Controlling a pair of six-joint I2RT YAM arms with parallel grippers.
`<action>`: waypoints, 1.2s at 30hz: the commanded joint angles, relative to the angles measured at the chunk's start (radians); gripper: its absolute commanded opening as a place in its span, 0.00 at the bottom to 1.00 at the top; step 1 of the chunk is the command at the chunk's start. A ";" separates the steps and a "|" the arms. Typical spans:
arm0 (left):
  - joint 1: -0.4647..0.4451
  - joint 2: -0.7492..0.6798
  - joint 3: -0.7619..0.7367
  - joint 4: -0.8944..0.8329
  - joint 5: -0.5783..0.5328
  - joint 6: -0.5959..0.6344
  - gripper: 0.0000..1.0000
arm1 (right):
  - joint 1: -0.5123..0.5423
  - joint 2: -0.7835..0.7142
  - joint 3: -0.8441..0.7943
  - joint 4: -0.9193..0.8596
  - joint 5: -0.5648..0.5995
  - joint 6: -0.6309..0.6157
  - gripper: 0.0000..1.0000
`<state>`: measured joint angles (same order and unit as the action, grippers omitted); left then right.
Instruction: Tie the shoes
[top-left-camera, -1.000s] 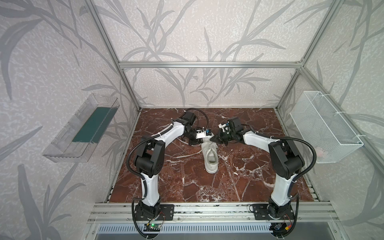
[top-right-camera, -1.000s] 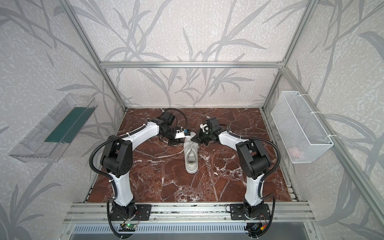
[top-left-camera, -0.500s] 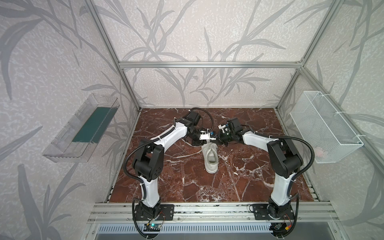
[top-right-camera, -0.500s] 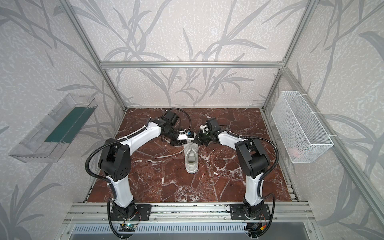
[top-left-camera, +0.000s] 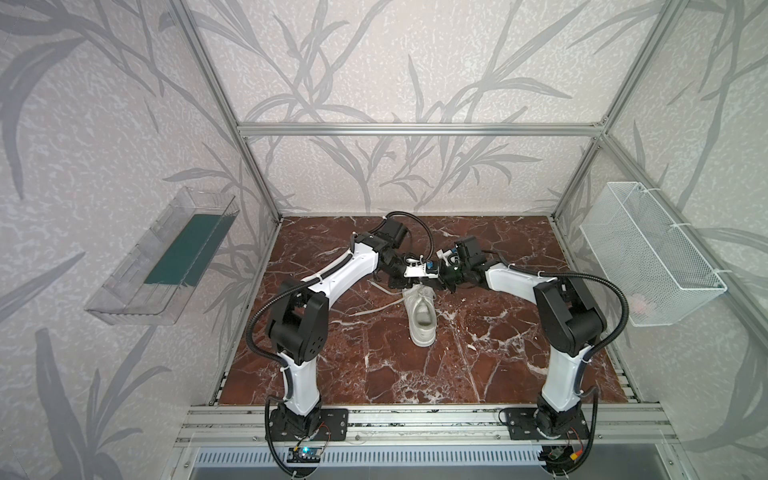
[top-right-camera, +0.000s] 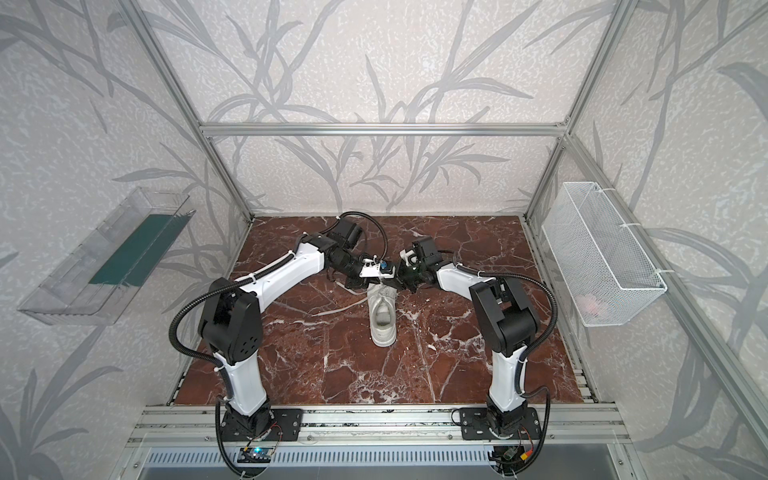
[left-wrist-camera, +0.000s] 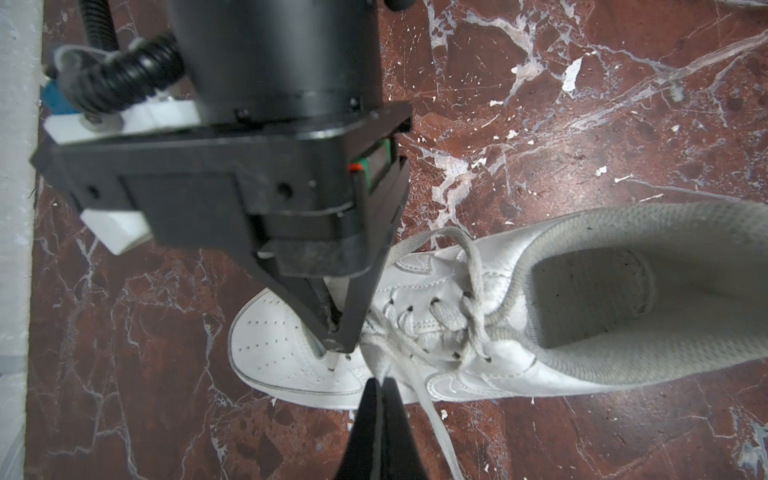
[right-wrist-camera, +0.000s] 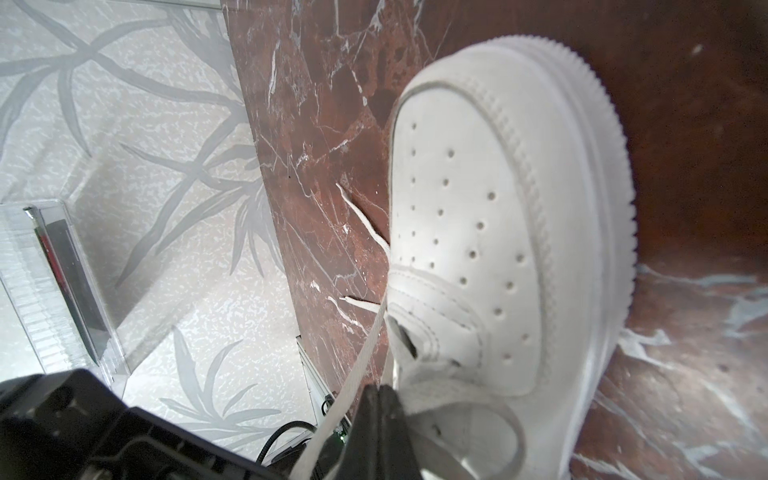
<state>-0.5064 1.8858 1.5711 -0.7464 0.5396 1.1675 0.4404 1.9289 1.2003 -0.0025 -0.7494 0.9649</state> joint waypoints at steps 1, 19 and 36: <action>-0.004 -0.006 0.038 -0.060 0.006 0.027 0.00 | 0.004 -0.034 -0.022 -0.013 -0.010 0.008 0.00; -0.044 0.021 0.032 -0.086 0.007 0.035 0.00 | -0.004 -0.063 -0.034 0.012 -0.026 0.026 0.02; -0.048 0.060 0.040 -0.093 0.020 0.009 0.00 | -0.052 -0.145 -0.096 0.097 -0.054 0.088 0.07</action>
<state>-0.5499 1.9301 1.5829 -0.8005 0.5434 1.1728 0.4030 1.8385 1.1210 0.0624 -0.7868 1.0412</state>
